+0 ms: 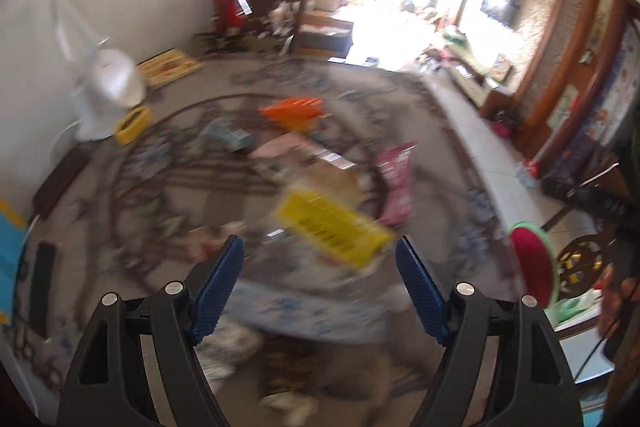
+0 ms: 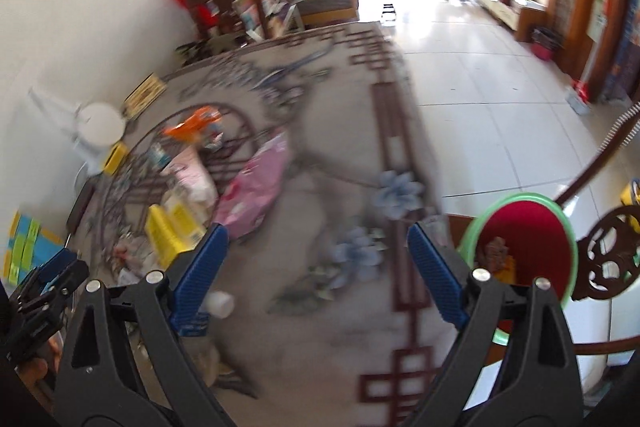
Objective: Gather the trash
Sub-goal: 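Grasp the white paper cup with the left gripper while the right reaches toward the bottle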
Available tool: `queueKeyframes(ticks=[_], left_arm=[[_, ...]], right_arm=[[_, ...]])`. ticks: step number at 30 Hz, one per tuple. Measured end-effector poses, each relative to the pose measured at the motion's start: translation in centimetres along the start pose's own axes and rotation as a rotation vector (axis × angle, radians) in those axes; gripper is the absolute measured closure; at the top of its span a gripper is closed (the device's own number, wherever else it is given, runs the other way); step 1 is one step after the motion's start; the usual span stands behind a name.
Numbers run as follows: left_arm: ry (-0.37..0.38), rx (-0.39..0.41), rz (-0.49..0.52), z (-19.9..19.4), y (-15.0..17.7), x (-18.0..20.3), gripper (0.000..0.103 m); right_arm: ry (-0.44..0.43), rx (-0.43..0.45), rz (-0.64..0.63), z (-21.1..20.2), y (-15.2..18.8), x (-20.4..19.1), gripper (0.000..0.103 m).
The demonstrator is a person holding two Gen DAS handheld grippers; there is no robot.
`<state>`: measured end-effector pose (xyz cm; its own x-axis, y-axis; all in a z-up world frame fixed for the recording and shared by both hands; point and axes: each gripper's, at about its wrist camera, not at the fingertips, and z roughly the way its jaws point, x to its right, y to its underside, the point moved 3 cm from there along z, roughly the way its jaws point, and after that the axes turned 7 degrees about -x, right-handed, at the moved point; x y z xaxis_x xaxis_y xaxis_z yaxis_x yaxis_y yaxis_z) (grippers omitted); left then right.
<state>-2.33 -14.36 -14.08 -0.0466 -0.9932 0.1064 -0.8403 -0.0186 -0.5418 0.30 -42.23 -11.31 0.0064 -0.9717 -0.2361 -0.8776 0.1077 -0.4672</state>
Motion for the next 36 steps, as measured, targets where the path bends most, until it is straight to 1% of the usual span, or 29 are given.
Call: queueKeyframes(ticks=[1, 4, 5, 7, 10, 13, 17, 20, 21, 24, 27, 28, 29, 30, 31, 34, 36], left_arm=[[-0.027, -0.023, -0.006, 0.3, 0.8, -1.4, 0.028], [-0.074, -0.079, 0.003, 1.0, 2.8, -4.7, 0.028], [-0.077, -0.094, 0.01, 1.3, 3.5, -5.3, 0.028], [-0.085, -0.154, 0.037, 2.6, 4.8, -6.6, 0.028], [-0.069, -0.22, 0.065, 4.3, 6.0, -7.8, 0.028], [-0.028, -0.262, 0.081, 6.0, 6.6, -8.4, 0.028], [0.005, -0.33, 0.057, 8.5, 6.9, -9.4, 0.032], [0.032, -0.354, 0.033, 9.4, 6.9, -9.7, 0.05], [0.053, -0.356, 0.023, 9.7, 6.8, -9.8, 0.053], [0.06, -0.351, 0.032, 10.1, 6.1, -9.8, 0.054], [0.057, -0.338, 0.045, 10.9, 4.8, -9.9, 0.054], [0.064, -0.336, 0.034, 11.1, 4.4, -10.0, 0.054], [0.075, -0.331, 0.014, 11.2, 3.9, -10.3, 0.054], [0.081, -0.323, 0.002, 11.1, 3.5, -10.5, 0.054], [0.086, -0.311, -0.008, 11.0, 3.1, -10.7, 0.054], [0.097, -0.285, -0.022, 10.1, 2.5, -11.1, 0.054], [0.104, -0.275, -0.03, 9.4, 2.4, -11.6, 0.054]], right_arm=[[-0.014, -0.011, -0.021, 0.4, 0.1, -1.3, 0.013], [-0.042, -0.039, -0.068, 1.4, 0.5, -4.4, 0.013], [-0.05, -0.047, -0.077, 1.6, 0.7, -5.0, 0.013], [-0.069, -0.071, -0.096, 2.2, 0.9, -6.5, 0.013], [-0.075, -0.101, -0.116, 2.8, 1.2, -8.3, 0.013], [-0.082, -0.131, -0.132, 3.5, 1.7, -9.7, 0.013], [-0.084, -0.185, -0.152, 4.6, 2.8, -11.5, 0.013], [-0.078, -0.212, -0.161, 5.1, 3.3, -12.2, 0.013], [-0.075, -0.222, -0.162, 5.4, 3.5, -12.5, 0.013], [-0.074, -0.244, -0.182, 5.9, 3.9, -13.4, 0.013], [-0.088, -0.272, -0.232, 6.9, 4.3, -14.9, 0.014], [-0.1, -0.287, -0.249, 7.4, 4.5, -15.6, 0.023], [-0.111, -0.307, -0.265, 8.1, 4.6, -16.1, 0.036], [-0.118, -0.33, -0.275, 8.7, 4.9, -16.4, 0.06], [-0.13, -0.36, -0.281, 9.5, 5.1, -16.7, 0.068], [-0.181, -0.417, -0.279, 11.4, 5.6, -17.3, 0.072], [-0.194, -0.437, -0.284, 12.4, 5.6, -17.6, 0.072]])
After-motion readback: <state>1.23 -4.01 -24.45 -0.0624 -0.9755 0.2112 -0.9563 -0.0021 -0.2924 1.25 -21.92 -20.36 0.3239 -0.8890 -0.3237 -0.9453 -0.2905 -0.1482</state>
